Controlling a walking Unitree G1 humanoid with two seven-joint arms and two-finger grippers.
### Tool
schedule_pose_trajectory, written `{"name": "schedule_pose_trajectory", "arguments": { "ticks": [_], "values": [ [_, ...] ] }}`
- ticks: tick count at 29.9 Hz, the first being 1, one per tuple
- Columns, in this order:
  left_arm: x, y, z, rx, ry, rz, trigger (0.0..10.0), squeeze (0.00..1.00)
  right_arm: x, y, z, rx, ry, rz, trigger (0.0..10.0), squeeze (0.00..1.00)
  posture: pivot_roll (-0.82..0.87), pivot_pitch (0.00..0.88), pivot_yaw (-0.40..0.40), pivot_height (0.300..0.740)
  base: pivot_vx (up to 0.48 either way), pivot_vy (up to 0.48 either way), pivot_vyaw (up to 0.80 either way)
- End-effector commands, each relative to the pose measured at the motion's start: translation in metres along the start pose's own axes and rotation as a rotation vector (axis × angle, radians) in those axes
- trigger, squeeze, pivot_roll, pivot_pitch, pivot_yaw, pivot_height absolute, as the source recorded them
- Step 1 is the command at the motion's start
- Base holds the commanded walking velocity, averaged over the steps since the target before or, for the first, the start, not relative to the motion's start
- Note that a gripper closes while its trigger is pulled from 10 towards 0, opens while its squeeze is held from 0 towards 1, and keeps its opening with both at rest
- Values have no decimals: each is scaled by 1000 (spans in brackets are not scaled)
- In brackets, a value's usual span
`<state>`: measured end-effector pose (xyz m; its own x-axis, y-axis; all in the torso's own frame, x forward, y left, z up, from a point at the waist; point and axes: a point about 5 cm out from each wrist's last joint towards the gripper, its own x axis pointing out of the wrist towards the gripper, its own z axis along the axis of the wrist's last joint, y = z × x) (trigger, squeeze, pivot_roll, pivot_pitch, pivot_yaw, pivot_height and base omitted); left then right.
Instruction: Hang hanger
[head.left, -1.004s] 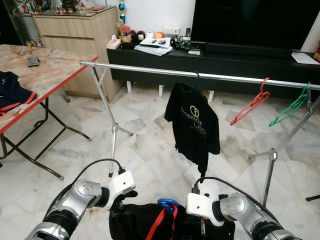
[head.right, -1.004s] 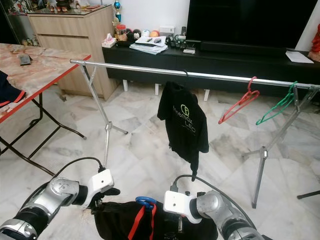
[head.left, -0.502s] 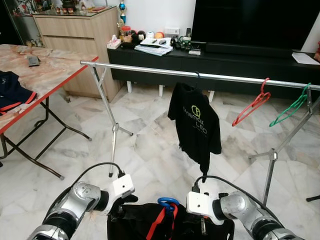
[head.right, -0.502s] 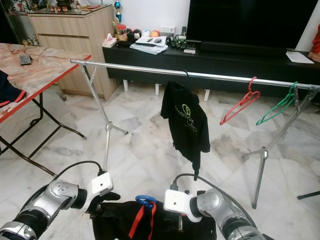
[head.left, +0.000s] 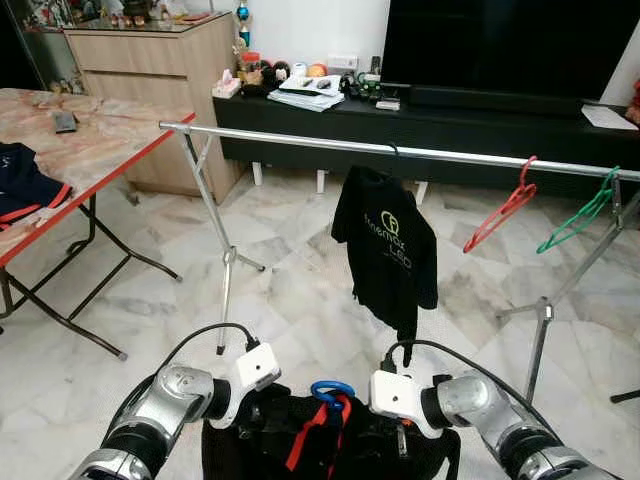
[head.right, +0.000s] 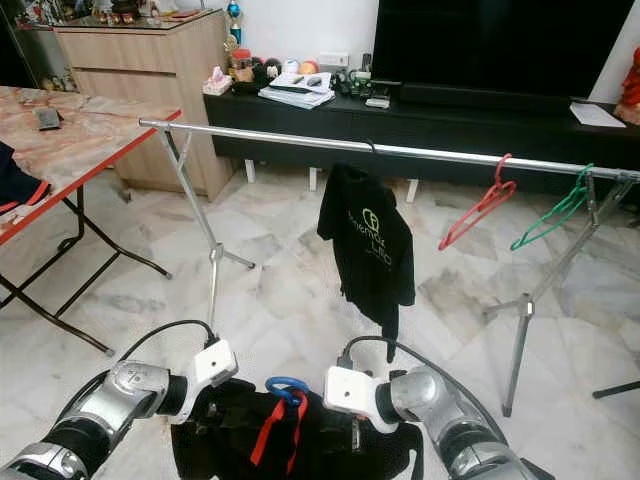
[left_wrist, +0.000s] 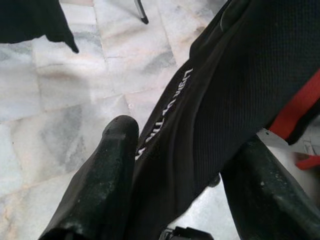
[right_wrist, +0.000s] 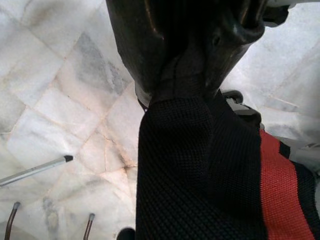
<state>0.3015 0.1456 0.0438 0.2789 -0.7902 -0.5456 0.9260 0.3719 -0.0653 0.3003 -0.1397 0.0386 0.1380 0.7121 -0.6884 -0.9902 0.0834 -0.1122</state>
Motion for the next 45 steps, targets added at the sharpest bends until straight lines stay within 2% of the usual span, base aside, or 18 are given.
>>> {"name": "schedule_pose_trajectory", "arguments": {
  "ticks": [1, 7, 15, 16, 17, 32, 36, 38, 45],
  "values": [
    [0, 3, 4, -12, -20, 4, 10000, 0, -3, -12, 15, -30, -49, -30, 10000, 0, 25, 0, -28, 740, 0, 0, 0],
    [7, 1, 9, -14, -25, -12, 10000, 0, -3, -12, 17, -16, -68, -32, 10000, 0, 22, 0, -29, 740, 0, 0, 0],
    [8, 0, 9, -21, -33, -19, 10000, 0, -3, -13, 19, -13, -78, -31, 10000, 0, 22, 0, -32, 740, 0, 0, 0],
    [9, 0, 9, -24, -37, -21, 8118, 0, -4, -14, 19, -11, -80, -31, 10000, 0, 22, 0, -32, 740, 0, 0, 0],
    [9, 0, 10, -27, -42, -25, 0, 0, -4, -15, 20, -8, -85, -34, 10000, 0, 21, 0, -33, 740, 0, 0, 0],
    [14, -1, 13, -30, -61, -31, 0, 0, -5, -18, 24, 16, -110, -46, 10000, 0, 21, 0, -37, 740, 0, 0, 0],
    [14, -2, 14, -31, -66, -32, 0, 0, -5, -19, 23, 84, -151, -61, 10000, 0, 22, 1, -38, 740, 0, 0, 0],
    [15, -2, 15, -32, -72, -34, 0, 0, -7, -20, 22, 156, -198, -87, 10000, 0, 24, 2, -40, 740, 0, 0, 0],
    [15, -2, 16, -36, -80, -34, 0, 0, -9, -22, 21, 213, -235, -91, 10000, 0, 23, 4, -40, 740, 0, 0, 0]
  ]
}}
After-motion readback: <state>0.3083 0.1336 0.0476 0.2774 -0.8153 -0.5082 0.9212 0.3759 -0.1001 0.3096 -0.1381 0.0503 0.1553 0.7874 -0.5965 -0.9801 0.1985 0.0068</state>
